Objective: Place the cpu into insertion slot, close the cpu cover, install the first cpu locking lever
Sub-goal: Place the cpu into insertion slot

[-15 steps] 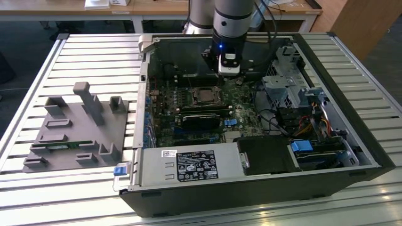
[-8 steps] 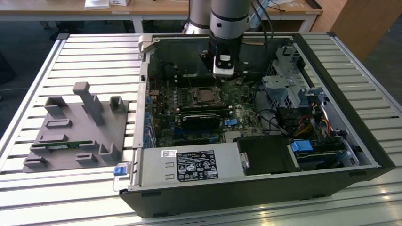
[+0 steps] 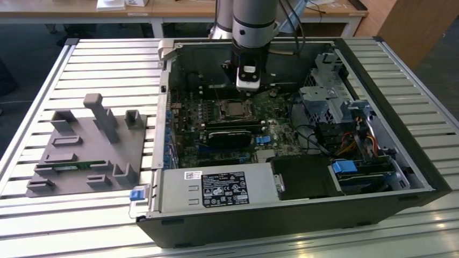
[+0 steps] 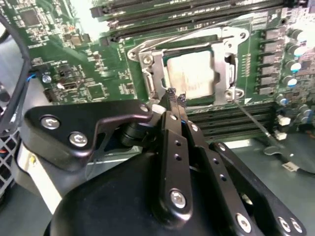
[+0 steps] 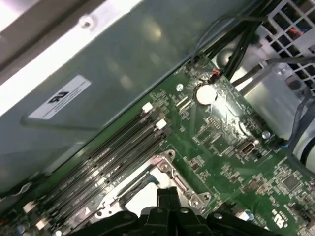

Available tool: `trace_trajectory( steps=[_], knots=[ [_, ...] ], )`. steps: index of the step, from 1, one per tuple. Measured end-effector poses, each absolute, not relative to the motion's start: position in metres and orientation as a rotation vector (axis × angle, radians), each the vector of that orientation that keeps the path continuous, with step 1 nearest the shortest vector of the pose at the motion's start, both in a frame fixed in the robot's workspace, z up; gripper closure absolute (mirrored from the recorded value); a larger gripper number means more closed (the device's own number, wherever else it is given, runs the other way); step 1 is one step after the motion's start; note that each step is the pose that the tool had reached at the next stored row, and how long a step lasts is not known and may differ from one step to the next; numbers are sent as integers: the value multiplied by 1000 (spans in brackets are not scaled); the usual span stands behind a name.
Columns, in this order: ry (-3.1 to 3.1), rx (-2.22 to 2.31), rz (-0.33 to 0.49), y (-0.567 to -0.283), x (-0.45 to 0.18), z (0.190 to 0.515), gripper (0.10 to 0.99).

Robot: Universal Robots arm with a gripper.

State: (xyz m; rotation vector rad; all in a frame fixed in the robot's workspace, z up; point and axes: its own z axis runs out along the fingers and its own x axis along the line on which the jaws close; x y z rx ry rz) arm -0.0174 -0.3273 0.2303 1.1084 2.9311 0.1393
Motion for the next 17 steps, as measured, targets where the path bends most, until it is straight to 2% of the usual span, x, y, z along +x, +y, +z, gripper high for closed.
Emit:
trace_trajectory(
  steps=[17],
  knots=[
    [2930, 1108, 135, -327, -48, 214, 980]
  ],
)
